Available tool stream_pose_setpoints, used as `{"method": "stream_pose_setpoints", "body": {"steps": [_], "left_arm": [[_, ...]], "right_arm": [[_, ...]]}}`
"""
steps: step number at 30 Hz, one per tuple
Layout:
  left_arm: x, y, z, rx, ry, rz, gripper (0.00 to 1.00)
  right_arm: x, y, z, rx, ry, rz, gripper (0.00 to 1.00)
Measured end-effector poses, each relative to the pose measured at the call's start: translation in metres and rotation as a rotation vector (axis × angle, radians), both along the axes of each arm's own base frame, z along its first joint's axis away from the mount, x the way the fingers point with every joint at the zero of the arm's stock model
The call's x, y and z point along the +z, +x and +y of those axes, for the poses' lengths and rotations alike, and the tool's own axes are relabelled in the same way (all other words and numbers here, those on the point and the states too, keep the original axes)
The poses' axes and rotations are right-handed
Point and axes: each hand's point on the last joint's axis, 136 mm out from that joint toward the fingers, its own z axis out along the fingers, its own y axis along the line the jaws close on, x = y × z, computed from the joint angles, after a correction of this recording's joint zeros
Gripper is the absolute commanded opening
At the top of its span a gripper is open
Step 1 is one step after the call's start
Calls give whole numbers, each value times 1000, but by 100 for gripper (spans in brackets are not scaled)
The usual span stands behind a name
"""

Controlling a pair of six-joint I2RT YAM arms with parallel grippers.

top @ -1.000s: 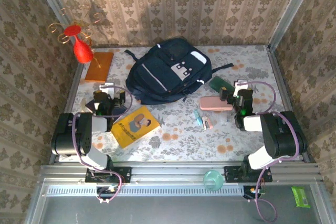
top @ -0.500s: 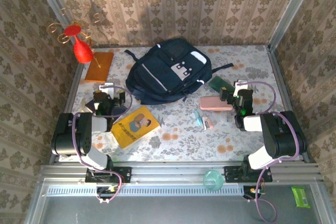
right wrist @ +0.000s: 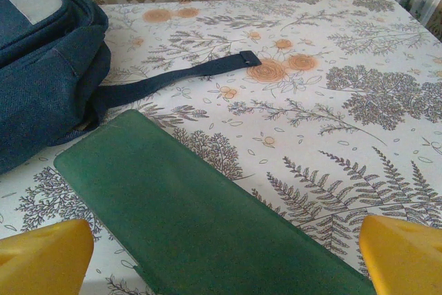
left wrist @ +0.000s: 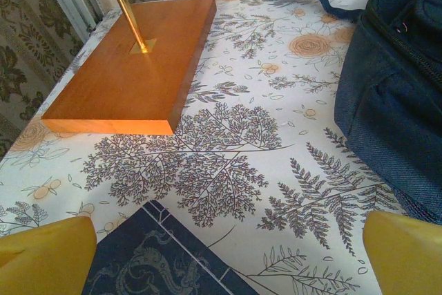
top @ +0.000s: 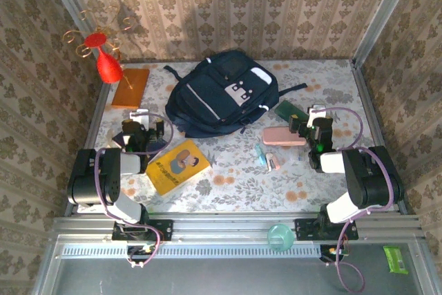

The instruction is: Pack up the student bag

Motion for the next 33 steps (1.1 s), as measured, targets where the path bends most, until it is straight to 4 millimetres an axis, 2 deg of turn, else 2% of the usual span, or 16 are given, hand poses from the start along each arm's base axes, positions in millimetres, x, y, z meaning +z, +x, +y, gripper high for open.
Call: {"method": "stream_pose_setpoints", "body": {"steps": [6,8,10,14,15,17,19,22,24,26,27,29,33], "left_arm": [[0,-1,1,5,-2,9,100],[6,-5,4,28,-6,23,100],[23,-7,10,72,-22,17,100],[78,-9,18,166,-154,-32,100],[90,-9,16,168,-204,-43,100],[107,-11,5,139,-306,-45,100],[111,-12,-10,106,-390,-6,99],[101,-9,-41,58,-489,139,96],[89,-4,-65,25,-532,257,96],[75,0,-85,7,-553,361,97],[67,1,-95,2,-559,413,98],[48,-1,-108,3,-562,499,100],[9,-13,-119,43,-569,647,99]], "right_arm": [[1,-2,1,9,0,7,100],[11,-7,2,11,1,19,100],[38,-11,-2,-18,20,-21,100],[108,-22,-15,-118,157,-153,100],[122,-24,-16,-133,204,-172,96],[144,-24,-6,-103,290,-188,92],[151,-19,16,-43,343,-152,91],[141,-6,85,115,363,4,89],[128,5,134,212,351,131,88],[110,13,164,264,335,230,88],[98,17,170,266,327,277,88],[74,25,168,236,321,363,88],[30,50,141,108,359,494,88]]}}
